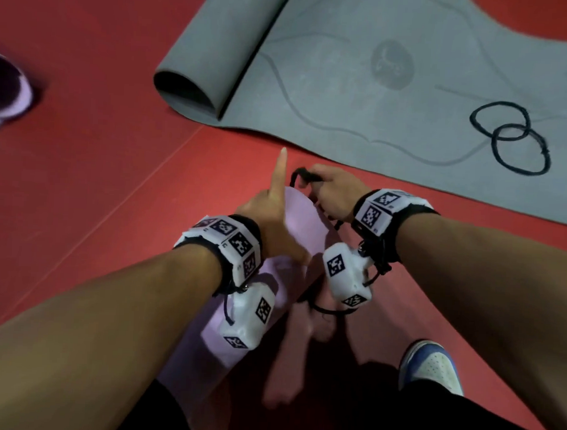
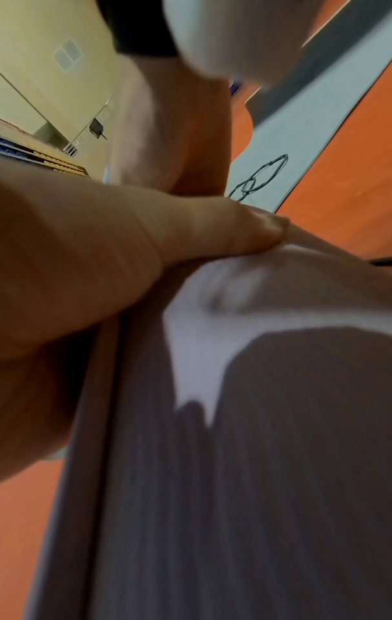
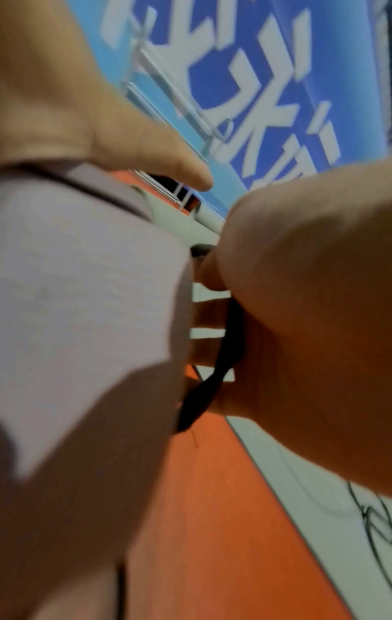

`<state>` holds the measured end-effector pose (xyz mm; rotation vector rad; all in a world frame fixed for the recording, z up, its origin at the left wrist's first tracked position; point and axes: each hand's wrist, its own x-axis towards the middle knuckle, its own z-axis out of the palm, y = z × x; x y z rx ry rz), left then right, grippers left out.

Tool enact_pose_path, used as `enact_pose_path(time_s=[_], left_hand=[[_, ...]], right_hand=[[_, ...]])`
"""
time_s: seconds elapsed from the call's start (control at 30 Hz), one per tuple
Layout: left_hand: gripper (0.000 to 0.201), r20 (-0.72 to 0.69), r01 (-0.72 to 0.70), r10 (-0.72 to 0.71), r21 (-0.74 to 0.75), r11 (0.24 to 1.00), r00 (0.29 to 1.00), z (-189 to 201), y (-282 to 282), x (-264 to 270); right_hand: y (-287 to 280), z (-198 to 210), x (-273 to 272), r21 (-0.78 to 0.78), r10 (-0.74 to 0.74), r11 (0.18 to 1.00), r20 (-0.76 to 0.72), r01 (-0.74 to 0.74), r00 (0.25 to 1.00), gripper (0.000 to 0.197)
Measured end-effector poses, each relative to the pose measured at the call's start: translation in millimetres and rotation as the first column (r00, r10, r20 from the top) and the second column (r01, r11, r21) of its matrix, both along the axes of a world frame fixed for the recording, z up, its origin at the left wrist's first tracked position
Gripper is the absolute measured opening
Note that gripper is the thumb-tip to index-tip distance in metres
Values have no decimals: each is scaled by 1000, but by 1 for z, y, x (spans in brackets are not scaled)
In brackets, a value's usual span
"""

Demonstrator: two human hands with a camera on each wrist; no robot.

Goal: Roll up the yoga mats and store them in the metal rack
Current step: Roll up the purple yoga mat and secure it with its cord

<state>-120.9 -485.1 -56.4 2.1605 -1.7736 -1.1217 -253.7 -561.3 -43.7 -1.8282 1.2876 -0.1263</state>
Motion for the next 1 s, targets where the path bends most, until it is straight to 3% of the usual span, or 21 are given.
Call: enact_pose_path(time_s=[0.07,0.17,0.23,0.27,0.37,0.47,0.53,0.63,0.7,0.77,0.87,0.93,1.0], left_hand=[[161,-30,35,-37,-76,996,999,-10,4,-2],[171,-69,27,-29,-25,999,997,-18,3,-4],[168,-69,-8,10,33,999,998,-15,0,-1],[161,-50,-31,34,52,998,998,-12,-2,2],[112,25,-78,77,53,996,997,-8,-4,8],[97,99,-122,118,33,992,988,-3,-4,10],[100,172,-165,157,33,986,973,1,-6,12],[96,230,-196,185,27,980,956,5,-5,12],[97,225,-177,168,24,984,960,4,-3,10],[99,204,-161,156,5,987,966,4,0,8],[97,176,-169,173,-35,985,969,9,2,10],[95,147,-187,197,-81,979,969,15,3,14],[93,114,-192,208,-139,971,971,24,4,16]], right_hand=[[3,0,6,-64,23,998,50,-20,998,25],[5,3,10,-145,291,942,-102,-304,951,40],[4,6,8,-223,365,890,-171,-397,915,43],[4,6,6,-260,381,870,-186,-419,906,42],[10,1,-2,-316,389,843,-205,-437,898,41],[19,-4,-16,-320,365,850,-216,-419,906,44],[22,-10,-25,-227,294,910,-237,-347,926,37],[31,-17,-30,-49,254,956,-353,-289,900,31],[37,-24,-26,129,305,952,-316,-278,899,30],[46,-28,-20,305,269,930,-178,-207,946,33],[45,-34,-21,365,45,930,-46,-25,998,41],[40,-31,-23,454,-94,884,-65,114,993,23],[34,-31,-25,437,-122,889,-62,137,991,15]])
